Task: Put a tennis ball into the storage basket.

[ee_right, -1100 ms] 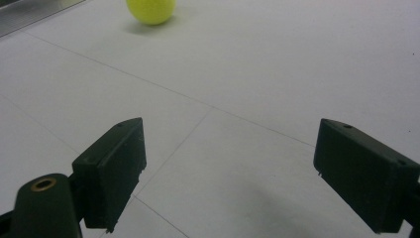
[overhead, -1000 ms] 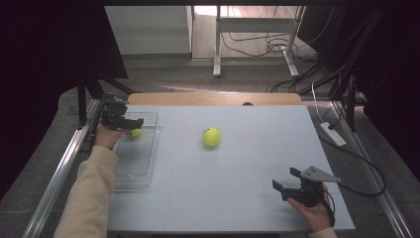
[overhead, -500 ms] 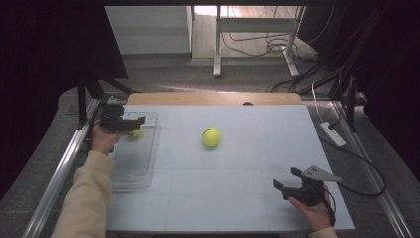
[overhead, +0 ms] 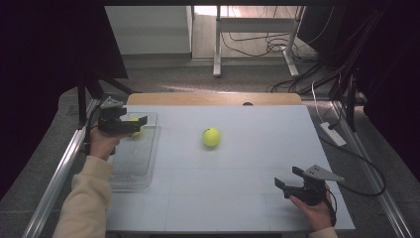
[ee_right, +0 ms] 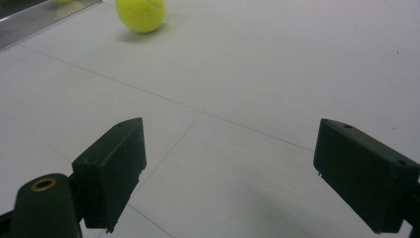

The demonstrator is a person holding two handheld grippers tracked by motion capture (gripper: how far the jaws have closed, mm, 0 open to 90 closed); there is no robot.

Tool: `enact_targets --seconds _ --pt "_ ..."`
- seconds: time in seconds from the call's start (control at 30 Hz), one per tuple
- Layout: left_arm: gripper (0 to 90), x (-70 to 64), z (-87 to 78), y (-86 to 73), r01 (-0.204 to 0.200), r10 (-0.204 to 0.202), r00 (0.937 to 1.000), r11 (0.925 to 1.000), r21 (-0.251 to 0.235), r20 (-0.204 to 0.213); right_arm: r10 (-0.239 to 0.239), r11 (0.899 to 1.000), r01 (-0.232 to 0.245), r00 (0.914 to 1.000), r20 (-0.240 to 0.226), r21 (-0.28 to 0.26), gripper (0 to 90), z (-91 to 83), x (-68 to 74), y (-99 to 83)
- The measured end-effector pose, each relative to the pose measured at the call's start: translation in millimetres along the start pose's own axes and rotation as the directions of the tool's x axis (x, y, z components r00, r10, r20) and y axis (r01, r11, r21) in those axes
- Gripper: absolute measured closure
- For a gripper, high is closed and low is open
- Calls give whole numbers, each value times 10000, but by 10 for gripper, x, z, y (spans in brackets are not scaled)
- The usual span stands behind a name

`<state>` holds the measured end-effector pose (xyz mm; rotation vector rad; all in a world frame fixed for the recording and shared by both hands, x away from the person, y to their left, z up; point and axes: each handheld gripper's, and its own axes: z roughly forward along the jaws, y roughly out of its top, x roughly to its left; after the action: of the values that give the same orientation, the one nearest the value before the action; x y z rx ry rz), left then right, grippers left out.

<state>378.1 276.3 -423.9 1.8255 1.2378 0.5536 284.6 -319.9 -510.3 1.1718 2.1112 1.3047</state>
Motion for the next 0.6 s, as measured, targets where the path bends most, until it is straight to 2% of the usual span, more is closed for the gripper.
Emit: enact_targets --seconds 0.2,0.4,0.6 --pt "87 -129 -61 -61 -142 165 9987 9988 -476 484 34 10000 -34 9999 130 36 132 0 5 2" --pt "91 -194 -120 -89 -321 377 9949 9976 -608 935 54 9999 -56 9998 196 100 131 -7 12 -21" --pt "91 -338 -133 -164 -583 675 9902 9953 -773 1224 0 9999 -2 9998 192 109 131 -9 1 -28"
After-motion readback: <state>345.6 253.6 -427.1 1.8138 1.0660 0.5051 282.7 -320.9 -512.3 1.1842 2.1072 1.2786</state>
